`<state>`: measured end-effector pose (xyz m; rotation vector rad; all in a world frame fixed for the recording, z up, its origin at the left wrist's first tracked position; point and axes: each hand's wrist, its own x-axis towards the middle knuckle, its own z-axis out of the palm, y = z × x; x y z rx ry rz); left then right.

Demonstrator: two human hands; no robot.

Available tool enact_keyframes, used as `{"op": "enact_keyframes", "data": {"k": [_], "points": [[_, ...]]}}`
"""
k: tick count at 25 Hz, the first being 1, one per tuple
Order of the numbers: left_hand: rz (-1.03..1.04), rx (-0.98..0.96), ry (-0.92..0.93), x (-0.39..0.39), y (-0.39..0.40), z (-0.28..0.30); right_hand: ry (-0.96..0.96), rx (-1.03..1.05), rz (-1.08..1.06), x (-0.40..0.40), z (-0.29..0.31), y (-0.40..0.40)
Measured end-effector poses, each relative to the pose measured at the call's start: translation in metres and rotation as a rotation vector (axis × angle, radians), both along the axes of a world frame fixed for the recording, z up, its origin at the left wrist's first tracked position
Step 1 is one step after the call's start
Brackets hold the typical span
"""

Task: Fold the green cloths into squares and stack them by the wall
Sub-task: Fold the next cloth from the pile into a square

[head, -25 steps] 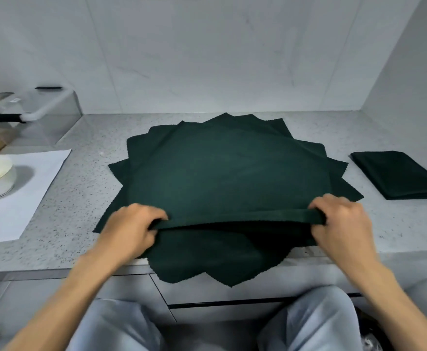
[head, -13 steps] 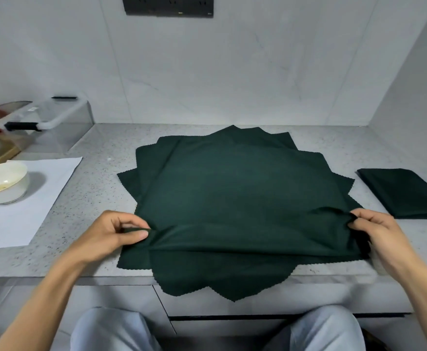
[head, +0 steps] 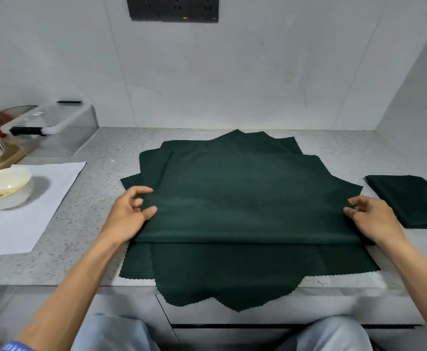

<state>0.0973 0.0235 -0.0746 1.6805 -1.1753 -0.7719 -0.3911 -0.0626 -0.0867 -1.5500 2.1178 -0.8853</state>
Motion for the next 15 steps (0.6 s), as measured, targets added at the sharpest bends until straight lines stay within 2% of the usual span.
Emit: {"op": "enact_keyframes", "data": {"k": [1, 3, 5, 6, 8, 10, 12, 15], "points": [[0.070, -0.036, 0.031, 0.003, 0.001, 0.000, -0.013, -0.028, -0.010, -0.001, 0.000, 0.000], [0.015, 0.019, 0.078, 0.007, -0.001, 0.005, -0.066, -0.072, -0.018, -0.002, -0.002, 0.000], [-0.178, 0.142, -0.048, 0.010, 0.004, 0.004, -0.104, -0.082, -0.010, -0.003, -0.003, 0.006], [-0.206, 0.171, -0.126, 0.012, 0.006, 0.001, -0.105, -0.098, 0.004, -0.003, -0.002, 0.008], [-0.130, 0.160, -0.172, 0.013, 0.009, -0.006, -0.074, -0.154, 0.080, -0.001, -0.002, 0.009], [-0.060, 0.119, -0.087, 0.008, 0.006, -0.009, -0.050, -0.167, 0.104, 0.004, -0.003, 0.007], [-0.107, 0.117, -0.022, 0.002, 0.006, -0.005, 0.038, -0.138, 0.117, 0.003, -0.006, 0.001], [-0.202, 0.171, -0.053, 0.002, 0.007, -0.003, 0.251, -0.026, 0.234, 0.000, -0.011, -0.004]]}}
